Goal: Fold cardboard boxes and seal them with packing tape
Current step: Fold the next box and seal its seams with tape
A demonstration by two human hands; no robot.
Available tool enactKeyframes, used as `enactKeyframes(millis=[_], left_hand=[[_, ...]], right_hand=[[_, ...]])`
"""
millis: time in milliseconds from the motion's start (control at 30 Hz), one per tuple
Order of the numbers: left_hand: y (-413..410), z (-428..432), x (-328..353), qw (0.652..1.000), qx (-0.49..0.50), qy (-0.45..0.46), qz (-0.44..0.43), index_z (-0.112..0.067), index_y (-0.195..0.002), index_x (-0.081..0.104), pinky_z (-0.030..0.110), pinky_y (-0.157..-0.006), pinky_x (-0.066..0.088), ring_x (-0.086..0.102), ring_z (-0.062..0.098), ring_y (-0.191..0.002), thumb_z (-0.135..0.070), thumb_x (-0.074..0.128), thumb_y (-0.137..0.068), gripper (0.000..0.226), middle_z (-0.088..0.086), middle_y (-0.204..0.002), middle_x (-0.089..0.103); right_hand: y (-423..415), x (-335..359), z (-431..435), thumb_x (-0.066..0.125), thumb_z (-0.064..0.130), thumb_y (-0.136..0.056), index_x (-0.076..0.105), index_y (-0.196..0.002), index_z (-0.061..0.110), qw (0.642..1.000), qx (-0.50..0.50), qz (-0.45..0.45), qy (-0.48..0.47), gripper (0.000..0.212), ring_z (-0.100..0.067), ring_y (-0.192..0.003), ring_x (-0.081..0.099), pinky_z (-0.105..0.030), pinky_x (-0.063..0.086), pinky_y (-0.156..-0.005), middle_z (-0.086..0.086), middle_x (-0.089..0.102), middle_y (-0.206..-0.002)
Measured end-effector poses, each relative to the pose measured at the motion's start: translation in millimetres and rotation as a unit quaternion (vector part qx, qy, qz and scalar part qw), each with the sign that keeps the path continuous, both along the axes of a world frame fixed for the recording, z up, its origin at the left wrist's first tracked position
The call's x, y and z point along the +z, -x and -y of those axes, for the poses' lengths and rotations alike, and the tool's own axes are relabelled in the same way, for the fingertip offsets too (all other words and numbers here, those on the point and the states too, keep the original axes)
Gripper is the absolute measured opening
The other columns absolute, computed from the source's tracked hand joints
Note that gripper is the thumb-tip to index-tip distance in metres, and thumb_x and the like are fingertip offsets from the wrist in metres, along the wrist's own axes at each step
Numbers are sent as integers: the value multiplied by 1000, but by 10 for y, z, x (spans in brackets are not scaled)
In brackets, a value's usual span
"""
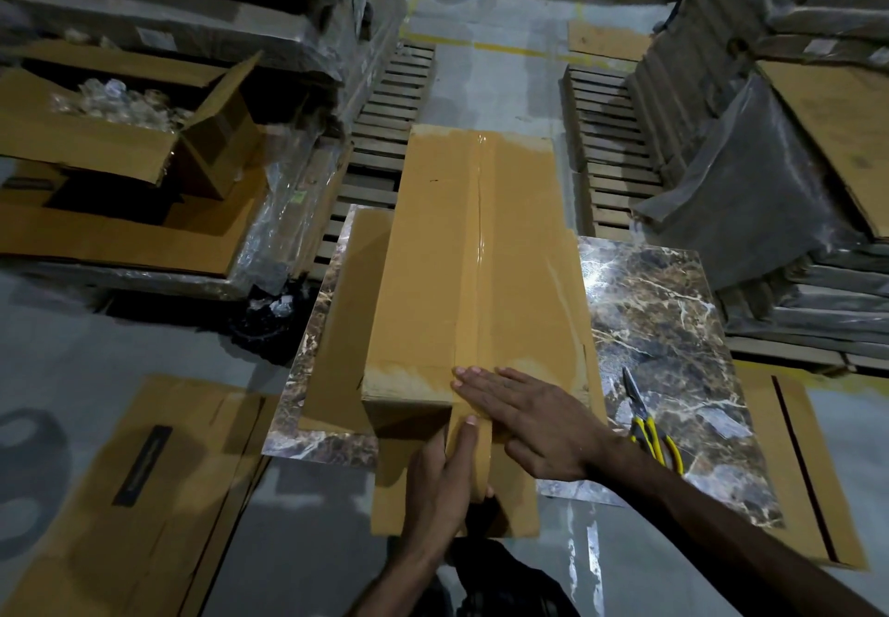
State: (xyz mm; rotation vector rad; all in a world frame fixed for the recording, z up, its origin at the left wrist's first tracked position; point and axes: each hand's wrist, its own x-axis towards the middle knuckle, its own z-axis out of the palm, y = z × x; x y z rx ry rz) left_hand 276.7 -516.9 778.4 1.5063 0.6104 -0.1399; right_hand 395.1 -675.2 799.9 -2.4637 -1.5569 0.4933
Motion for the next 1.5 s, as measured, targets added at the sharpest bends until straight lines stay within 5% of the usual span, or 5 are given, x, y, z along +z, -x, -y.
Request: enactKeyframes(millis=[500, 600, 733, 900, 1500], left_hand=[[218, 136, -351, 992, 26, -117, -36, -27, -47, 47, 33, -63, 31, 45, 17, -49, -92, 45, -82, 74, 14, -61, 58], [122, 149, -532, 990, 47, -132, -22, -14, -54, 46, 44, -62, 48, 58, 23, -50, -82, 50, -90, 77, 22, -95, 74], [110, 162, -643, 989, 46, -137, -24, -3, -90, 76, 50, -68, 54, 68, 33, -65, -94, 38, -83, 99, 17, -70, 70], [93, 202, -544, 989, 44, -138, -35, -14, -64, 76, 46, -83, 58, 73, 16, -65, -76, 43, -96, 77, 2, -64, 74], [188, 280, -587, 993, 74, -81, -49, -10, -69, 80, 48, -84, 61, 76, 26, -67, -68, 51, -98, 71, 10, -67, 76]], right_hand=[[0, -201, 58, 42, 31, -104, 5, -166, 19, 997, 8, 69, -43, 74, -11, -159, 4, -39, 13, -130, -1, 7, -173], [-16, -211, 85, 48, 25, -95, 18, -165, 19, 997, 3, 30, -72, 77, -9, -158, 10, -34, 9, -130, 0, 16, -171], [23, -229, 51, 32, 42, -112, 43, -156, 25, 987, -55, 53, -138, 49, -5, -150, 34, -28, 25, -125, 7, 41, -161], [49, -322, -59, 47, 48, -107, 70, -131, 36, 962, -125, 104, -218, 36, -4, -119, 66, -30, 61, -89, 15, 68, -133], [31, -324, -12, 40, 42, -100, 60, -141, 32, 964, -74, 127, -222, 46, -13, -122, 66, -37, 65, -67, 9, 66, -138]])
